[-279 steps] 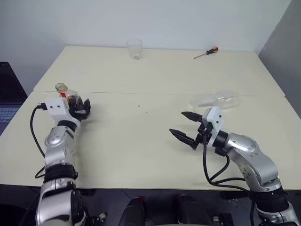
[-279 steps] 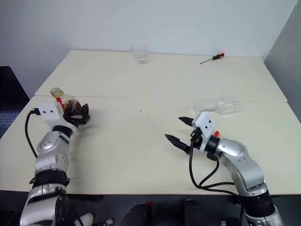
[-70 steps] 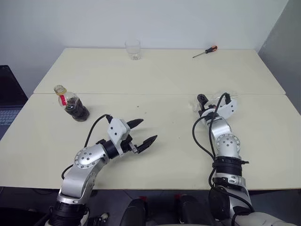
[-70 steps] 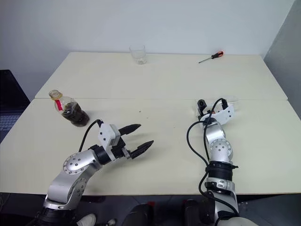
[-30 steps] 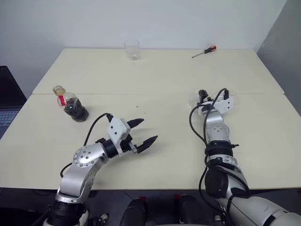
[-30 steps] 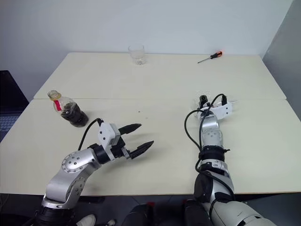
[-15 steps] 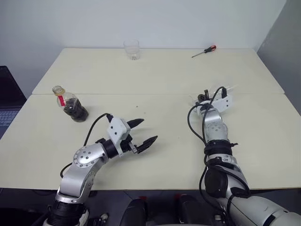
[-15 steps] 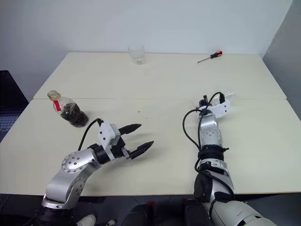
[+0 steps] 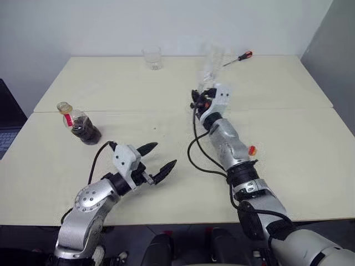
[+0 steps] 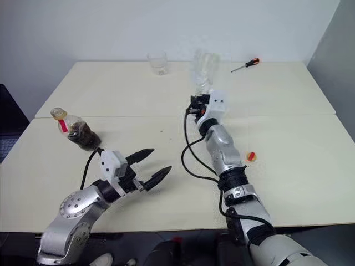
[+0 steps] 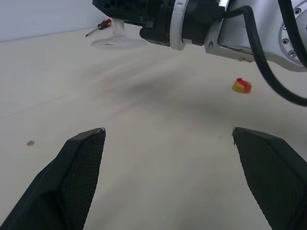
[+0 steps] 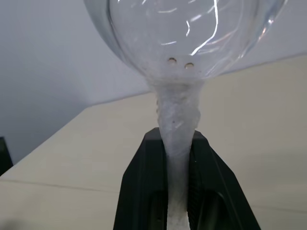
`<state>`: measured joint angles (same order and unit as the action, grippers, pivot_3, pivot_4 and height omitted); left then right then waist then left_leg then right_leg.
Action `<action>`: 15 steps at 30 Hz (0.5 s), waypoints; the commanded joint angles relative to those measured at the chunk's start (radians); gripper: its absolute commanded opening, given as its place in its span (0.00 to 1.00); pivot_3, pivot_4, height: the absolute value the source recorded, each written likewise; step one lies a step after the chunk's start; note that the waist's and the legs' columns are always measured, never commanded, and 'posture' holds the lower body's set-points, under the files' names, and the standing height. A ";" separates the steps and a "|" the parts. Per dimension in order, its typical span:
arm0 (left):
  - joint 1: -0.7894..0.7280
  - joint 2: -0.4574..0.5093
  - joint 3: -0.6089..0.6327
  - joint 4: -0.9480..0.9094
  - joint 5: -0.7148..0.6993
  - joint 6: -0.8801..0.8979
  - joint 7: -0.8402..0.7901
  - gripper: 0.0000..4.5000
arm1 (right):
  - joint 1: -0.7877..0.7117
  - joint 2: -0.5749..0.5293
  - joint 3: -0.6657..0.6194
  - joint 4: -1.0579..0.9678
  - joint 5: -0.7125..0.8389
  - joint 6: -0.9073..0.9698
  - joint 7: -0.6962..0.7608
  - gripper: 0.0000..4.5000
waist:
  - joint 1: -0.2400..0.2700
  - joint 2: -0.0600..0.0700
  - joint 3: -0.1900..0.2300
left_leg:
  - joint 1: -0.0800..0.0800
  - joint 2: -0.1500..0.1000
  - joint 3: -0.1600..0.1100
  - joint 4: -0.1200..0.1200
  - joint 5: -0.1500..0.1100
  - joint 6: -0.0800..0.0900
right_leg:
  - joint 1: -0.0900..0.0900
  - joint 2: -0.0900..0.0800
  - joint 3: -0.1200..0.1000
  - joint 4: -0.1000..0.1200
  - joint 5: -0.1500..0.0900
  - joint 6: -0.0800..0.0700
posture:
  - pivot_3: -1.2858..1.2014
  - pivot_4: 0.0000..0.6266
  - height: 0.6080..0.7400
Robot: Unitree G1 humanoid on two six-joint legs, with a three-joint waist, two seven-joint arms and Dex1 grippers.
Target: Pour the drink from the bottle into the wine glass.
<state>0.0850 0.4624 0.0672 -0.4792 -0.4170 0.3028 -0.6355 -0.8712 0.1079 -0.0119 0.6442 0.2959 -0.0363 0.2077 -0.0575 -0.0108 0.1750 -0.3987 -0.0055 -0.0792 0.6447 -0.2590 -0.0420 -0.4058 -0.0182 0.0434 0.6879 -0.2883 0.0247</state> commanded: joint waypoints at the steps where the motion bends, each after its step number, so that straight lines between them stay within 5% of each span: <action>1: 0.075 -0.016 0.058 -0.108 0.004 -0.024 0.061 1.00 | -0.033 0.021 0.052 0.042 -0.072 -0.138 0.079 0.03 | 0.001 0.000 0.000 | 0.000 0.000 0.000 0.000 0.000 0.000 | 0.000 0.000 0.000 0.000 0.000 0.000 | 0.52 0.24 1.00; 15: 0.376 -0.114 0.172 -0.335 0.022 -0.061 0.236 1.00 | -0.052 0.094 0.121 0.334 -0.251 -0.479 0.092 0.03 | 0.002 0.000 0.000 | 0.001 0.000 -0.001 0.000 0.000 0.000 | 0.001 0.000 0.000 0.000 0.000 0.000 | 0.52 0.24 1.00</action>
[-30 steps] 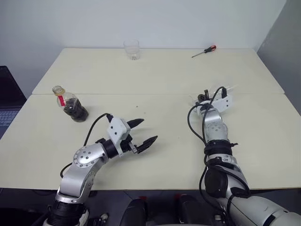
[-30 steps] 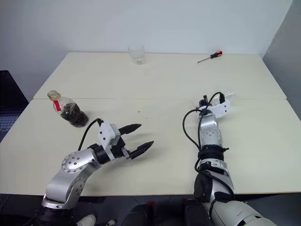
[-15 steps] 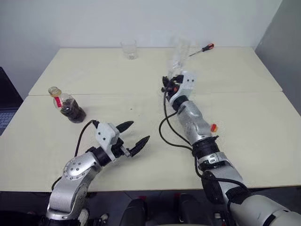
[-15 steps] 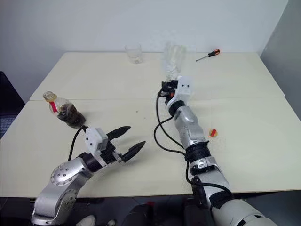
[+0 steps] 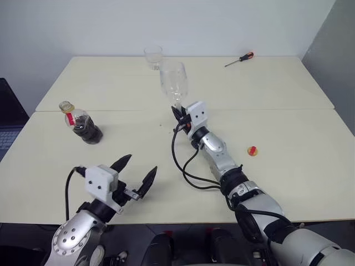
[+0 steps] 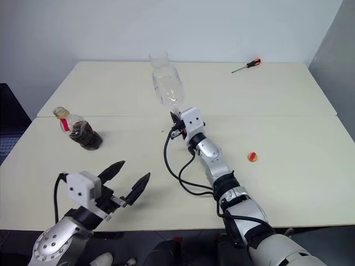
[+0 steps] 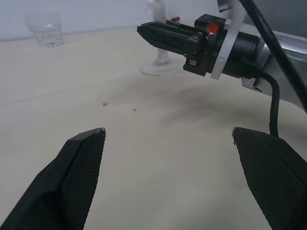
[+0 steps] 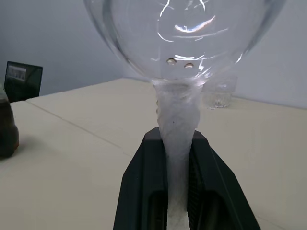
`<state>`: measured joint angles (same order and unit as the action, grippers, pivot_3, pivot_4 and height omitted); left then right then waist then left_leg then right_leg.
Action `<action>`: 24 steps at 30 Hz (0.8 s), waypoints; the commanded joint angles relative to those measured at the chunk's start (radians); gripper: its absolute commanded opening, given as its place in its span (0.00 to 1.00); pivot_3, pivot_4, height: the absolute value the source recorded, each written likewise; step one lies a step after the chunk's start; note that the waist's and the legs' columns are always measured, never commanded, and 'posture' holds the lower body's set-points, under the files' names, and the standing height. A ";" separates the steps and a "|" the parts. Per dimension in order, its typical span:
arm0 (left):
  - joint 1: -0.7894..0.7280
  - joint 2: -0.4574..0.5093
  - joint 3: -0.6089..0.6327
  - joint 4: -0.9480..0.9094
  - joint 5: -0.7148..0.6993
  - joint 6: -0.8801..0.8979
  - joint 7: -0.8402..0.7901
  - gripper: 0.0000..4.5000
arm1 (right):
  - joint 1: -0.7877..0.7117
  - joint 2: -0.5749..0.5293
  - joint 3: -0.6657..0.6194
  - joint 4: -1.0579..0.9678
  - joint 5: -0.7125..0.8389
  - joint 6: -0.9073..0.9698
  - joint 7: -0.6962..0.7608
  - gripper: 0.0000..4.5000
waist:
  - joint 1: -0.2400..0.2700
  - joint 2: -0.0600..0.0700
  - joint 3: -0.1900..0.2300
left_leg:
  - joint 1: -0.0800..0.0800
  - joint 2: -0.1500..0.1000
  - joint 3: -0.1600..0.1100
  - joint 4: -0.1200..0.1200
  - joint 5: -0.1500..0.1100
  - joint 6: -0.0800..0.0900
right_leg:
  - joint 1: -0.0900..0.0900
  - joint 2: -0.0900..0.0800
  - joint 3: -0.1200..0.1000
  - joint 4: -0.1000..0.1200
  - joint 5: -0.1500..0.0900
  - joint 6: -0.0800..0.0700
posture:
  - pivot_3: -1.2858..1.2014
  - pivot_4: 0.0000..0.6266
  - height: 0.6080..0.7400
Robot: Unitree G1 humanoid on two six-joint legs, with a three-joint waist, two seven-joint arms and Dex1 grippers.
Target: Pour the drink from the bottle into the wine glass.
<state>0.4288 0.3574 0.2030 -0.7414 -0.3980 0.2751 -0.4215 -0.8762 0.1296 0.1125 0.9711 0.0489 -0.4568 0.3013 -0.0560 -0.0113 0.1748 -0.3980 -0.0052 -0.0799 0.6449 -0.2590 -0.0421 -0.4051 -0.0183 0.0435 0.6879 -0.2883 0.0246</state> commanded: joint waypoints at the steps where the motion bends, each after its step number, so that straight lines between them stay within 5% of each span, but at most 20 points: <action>1: 0.047 -0.013 0.040 -0.079 0.003 -0.036 0.024 1.00 | -0.049 0.076 -0.004 0.021 -0.005 -0.067 -0.001 0.03 | 0.000 0.000 0.000 | 0.000 0.000 0.000 0.000 0.000 0.000 | 0.000 0.000 0.000 0.000 0.000 0.000 | 0.52 0.24 1.00; 20: -0.042 0.008 0.044 0.004 0.011 -0.072 0.000 1.00 | 0.062 0.086 0.013 0.146 -0.056 -0.075 0.010 0.03 | 0.001 -0.001 -0.001 | 0.001 0.000 0.000 0.000 0.000 0.000 | 0.001 0.000 -0.001 0.001 0.000 0.000 | 0.52 0.24 1.00; 24: -0.059 0.012 0.039 0.019 0.011 -0.074 -0.011 1.00 | 0.075 0.074 0.015 0.124 -0.059 -0.073 0.014 0.33 | 0.001 -0.001 -0.001 | 0.001 0.000 0.000 0.000 0.000 0.000 | 0.001 0.000 -0.001 0.001 0.000 0.000 | 0.52 0.24 1.00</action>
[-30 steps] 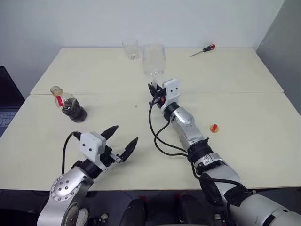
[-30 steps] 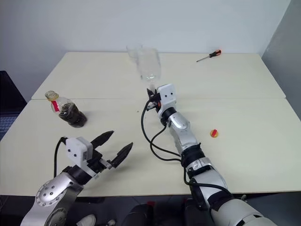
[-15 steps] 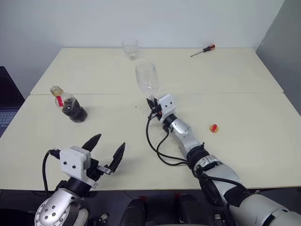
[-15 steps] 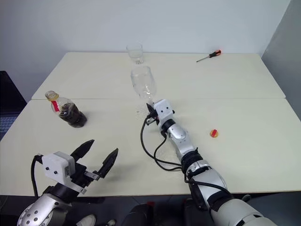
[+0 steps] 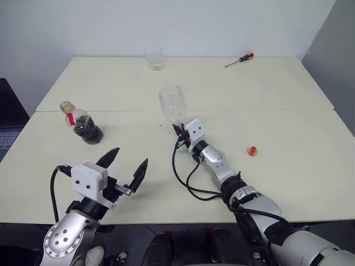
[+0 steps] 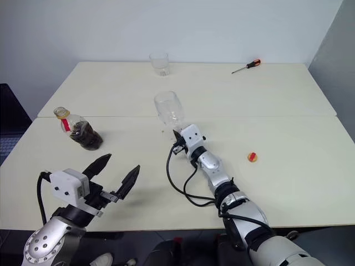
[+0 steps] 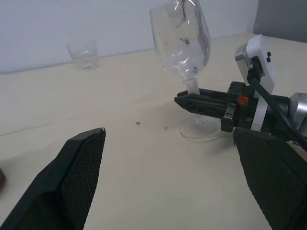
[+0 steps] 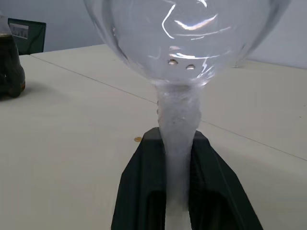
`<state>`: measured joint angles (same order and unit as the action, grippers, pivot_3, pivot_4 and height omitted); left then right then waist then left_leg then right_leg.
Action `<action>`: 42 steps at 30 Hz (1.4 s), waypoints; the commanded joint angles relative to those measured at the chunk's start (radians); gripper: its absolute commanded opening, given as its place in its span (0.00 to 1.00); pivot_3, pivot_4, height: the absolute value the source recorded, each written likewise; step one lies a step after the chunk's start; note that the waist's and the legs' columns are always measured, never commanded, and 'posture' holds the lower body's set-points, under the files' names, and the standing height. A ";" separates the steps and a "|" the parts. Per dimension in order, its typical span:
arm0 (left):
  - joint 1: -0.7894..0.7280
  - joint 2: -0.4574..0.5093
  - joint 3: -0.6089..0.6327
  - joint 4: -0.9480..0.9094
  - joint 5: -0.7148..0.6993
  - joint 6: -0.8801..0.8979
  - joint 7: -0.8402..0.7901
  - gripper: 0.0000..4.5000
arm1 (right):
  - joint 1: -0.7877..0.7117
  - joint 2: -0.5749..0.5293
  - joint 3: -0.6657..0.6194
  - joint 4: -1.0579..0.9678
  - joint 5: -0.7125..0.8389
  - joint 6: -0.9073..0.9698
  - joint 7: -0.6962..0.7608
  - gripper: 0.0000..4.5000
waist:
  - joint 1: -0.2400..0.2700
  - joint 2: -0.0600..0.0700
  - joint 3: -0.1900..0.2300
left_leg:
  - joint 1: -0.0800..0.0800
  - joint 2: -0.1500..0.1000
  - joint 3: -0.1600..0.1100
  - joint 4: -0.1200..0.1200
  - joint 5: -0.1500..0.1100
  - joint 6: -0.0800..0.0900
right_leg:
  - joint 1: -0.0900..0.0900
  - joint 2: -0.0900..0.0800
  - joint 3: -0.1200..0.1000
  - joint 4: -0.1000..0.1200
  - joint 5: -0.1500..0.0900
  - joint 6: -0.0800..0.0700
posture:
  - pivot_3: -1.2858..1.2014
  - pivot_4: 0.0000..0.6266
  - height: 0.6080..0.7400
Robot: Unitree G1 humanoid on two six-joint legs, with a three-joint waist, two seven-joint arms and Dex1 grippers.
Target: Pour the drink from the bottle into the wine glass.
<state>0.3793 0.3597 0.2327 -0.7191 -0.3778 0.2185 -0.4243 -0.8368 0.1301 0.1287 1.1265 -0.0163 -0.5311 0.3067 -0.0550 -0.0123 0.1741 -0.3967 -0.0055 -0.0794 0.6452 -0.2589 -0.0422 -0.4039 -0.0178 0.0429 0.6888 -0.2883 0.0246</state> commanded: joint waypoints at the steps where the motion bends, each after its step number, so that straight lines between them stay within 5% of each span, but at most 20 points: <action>1: -0.014 0.010 0.006 0.000 -0.009 -0.019 -0.011 1.00 | 0.037 0.070 -0.001 -0.036 0.005 0.002 0.009 0.40 | 0.000 0.000 0.000 | 0.000 0.000 0.000 0.000 0.000 0.000 | 0.000 0.000 0.000 0.000 0.000 0.000 | 0.52 0.24 1.00; 8: -0.052 0.012 0.000 0.033 -0.004 -0.025 -0.023 1.00 | 0.048 0.056 0.001 -0.067 0.003 0.006 0.016 0.97 | -0.001 0.000 0.000 | 0.000 0.000 0.000 0.000 0.000 0.000 | 0.000 0.000 0.000 0.001 0.000 0.000 | 0.52 0.24 1.00; 9: -0.056 0.012 0.000 0.036 -0.004 -0.025 -0.024 1.00 | 0.051 0.054 0.003 -0.078 0.003 0.007 0.020 1.00 | -0.001 0.000 0.000 | 0.000 0.000 0.000 0.000 0.000 0.000 | 0.000 0.000 0.000 0.001 0.000 0.000 | 0.52 0.24 1.00; 20: -0.069 0.012 -0.013 0.039 -0.003 -0.016 -0.026 1.00 | 0.223 -0.031 0.037 -0.423 0.030 0.143 0.164 1.00 | 0.002 0.000 0.000 | 0.000 0.000 -0.001 0.000 0.000 0.000 | 0.000 0.000 0.000 0.001 0.000 0.000 | 0.52 0.24 1.00; 33: -0.221 -0.004 0.010 0.312 0.156 -0.105 0.078 1.00 | 0.688 -0.532 -0.032 -1.358 0.186 0.679 0.413 1.00 | 0.024 -0.001 -0.001 | 0.000 0.000 -0.001 0.001 0.000 0.000 | 0.002 0.000 -0.002 0.000 0.000 0.000 | 0.52 0.24 1.00; 42: -0.335 -0.043 0.064 0.476 0.190 -0.127 0.204 1.00 | 0.789 -0.661 -0.127 -1.752 0.399 0.868 0.429 1.00 | 0.025 -0.004 -0.002 | 0.001 0.000 -0.002 0.001 0.000 0.000 | 0.004 0.000 -0.003 -0.001 0.000 0.000 | 0.52 0.24 1.00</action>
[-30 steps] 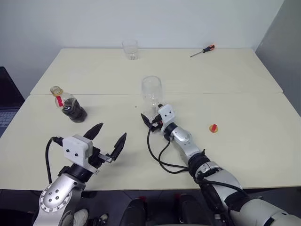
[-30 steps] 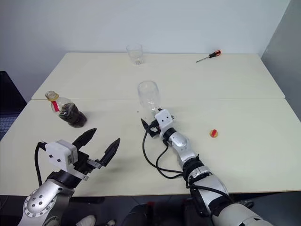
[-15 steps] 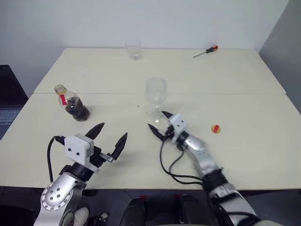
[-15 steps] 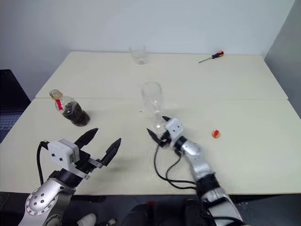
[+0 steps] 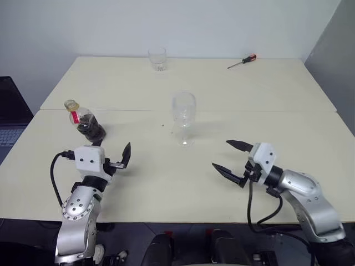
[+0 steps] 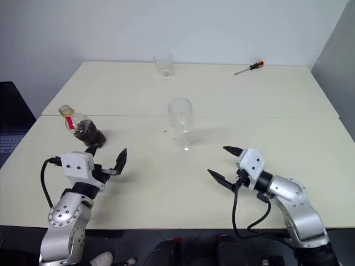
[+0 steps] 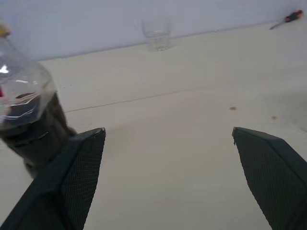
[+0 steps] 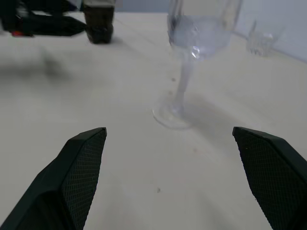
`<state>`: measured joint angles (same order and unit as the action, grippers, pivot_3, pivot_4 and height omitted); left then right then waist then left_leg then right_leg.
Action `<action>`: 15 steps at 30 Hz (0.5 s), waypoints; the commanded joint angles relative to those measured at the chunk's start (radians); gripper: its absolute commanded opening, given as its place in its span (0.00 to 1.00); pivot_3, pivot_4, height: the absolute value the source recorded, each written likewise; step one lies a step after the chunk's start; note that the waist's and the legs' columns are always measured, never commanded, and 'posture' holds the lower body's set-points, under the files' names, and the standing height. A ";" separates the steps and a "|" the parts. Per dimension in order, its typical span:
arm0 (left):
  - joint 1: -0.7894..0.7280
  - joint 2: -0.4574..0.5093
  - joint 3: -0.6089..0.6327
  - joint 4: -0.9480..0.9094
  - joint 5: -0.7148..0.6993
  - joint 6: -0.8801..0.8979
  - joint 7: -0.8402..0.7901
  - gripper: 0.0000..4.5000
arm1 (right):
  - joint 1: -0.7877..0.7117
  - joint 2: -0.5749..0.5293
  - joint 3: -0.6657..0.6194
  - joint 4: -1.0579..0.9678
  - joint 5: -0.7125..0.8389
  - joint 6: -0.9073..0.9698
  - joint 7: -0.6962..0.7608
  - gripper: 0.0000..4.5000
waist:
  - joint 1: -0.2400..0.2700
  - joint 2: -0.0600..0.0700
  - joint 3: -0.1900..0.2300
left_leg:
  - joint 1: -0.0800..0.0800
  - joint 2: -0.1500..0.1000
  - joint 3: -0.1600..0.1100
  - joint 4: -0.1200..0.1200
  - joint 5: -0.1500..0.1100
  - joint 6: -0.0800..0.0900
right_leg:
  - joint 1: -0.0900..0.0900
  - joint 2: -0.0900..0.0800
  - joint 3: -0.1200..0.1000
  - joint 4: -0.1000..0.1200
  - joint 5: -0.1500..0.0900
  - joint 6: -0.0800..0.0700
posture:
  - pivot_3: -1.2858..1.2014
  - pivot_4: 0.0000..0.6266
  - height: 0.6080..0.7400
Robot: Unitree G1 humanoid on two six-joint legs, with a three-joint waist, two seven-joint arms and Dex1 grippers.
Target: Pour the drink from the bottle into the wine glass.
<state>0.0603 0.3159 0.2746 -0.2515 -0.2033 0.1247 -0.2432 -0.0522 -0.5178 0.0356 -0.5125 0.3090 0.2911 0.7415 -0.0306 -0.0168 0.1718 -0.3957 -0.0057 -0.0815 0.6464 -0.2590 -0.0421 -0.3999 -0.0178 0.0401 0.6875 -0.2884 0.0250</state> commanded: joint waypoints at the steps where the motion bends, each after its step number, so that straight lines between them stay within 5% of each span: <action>1: -0.021 0.001 0.024 0.015 0.017 -0.034 0.028 1.00 | 0.007 -0.016 -0.038 -0.135 0.091 0.059 -0.009 1.00 | 0.002 0.000 0.000 | 0.000 -0.001 0.000 0.000 0.000 0.000 | 0.001 0.000 0.000 0.000 0.000 0.000 | 0.52 0.24 1.00; 15: -0.139 0.094 0.096 0.190 0.042 -0.089 0.059 1.00 | -0.071 -0.019 -0.011 -0.233 0.183 0.221 -0.108 1.00 | 0.003 -0.002 -0.001 | 0.008 -0.001 -0.002 -0.001 0.000 0.000 | 0.013 0.000 -0.002 -0.007 0.000 0.000 | 0.52 0.24 1.00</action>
<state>-0.0642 0.3863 0.3323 -0.0642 -0.1704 0.0694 -0.1867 -0.1100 -0.5402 0.0273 -0.7022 0.4669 0.4991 0.6491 -0.0275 -0.0186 0.1712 -0.3873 -0.0065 -0.0835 0.6454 -0.2591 -0.0422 -0.3872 -0.0182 0.0377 0.6808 -0.2885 0.0253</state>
